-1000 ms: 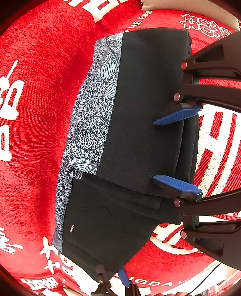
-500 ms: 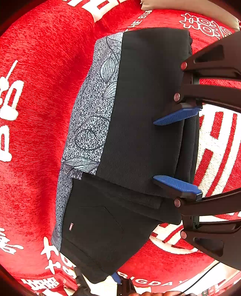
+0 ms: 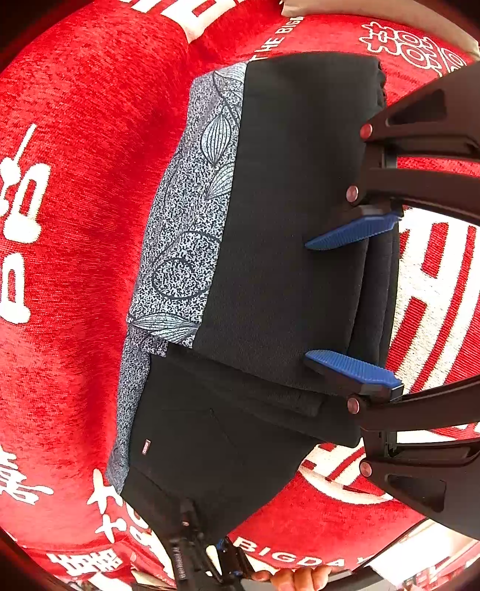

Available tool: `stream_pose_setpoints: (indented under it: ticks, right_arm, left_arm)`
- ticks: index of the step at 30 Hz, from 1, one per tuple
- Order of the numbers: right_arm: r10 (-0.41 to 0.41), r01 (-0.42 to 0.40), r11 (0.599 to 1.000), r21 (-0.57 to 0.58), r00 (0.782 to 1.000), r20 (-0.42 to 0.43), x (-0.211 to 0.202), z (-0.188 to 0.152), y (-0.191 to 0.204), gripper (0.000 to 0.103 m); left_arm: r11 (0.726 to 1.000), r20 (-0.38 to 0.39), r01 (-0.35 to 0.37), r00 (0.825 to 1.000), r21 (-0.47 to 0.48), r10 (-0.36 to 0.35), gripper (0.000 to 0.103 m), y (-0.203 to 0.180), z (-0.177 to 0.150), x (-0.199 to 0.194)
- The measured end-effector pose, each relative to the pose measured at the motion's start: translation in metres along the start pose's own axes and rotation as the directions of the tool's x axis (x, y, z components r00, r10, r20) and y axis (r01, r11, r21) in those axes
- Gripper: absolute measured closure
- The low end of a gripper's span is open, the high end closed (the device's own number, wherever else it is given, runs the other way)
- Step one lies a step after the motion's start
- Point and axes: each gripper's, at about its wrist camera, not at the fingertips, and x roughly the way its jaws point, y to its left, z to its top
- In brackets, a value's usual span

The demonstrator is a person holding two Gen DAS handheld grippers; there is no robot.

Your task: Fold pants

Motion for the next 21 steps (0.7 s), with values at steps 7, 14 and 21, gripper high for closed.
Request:
stream_pose_setpoints:
  ticks: [7, 14, 21]
  right_arm:
    - [0.025, -0.023, 0.999, 0.04, 0.999, -0.045, -0.026, 0.023, -0.006, 0.038]
    - [0.266, -0.264, 0.964, 0.025, 0.959, -0.098, -0.057, 0.108, 0.013, 0.023]
    - [0.424, -0.465, 0.881, -0.089, 0.858, -0.289, -0.048, 0.209, 0.109, 0.011]
  left_arm:
    - [0.936, 0.122, -0.197, 0.978, 0.293, 0.167, 0.077, -0.055, -0.019, -0.022]
    - [0.804, 0.225, -0.328, 0.943, 0.496, 0.246, 0.077, -0.086, -0.042, -0.031]
    - [0.721, 0.289, -0.381, 0.923, 0.579, 0.255, 0.077, -0.108, -0.053, -0.034]
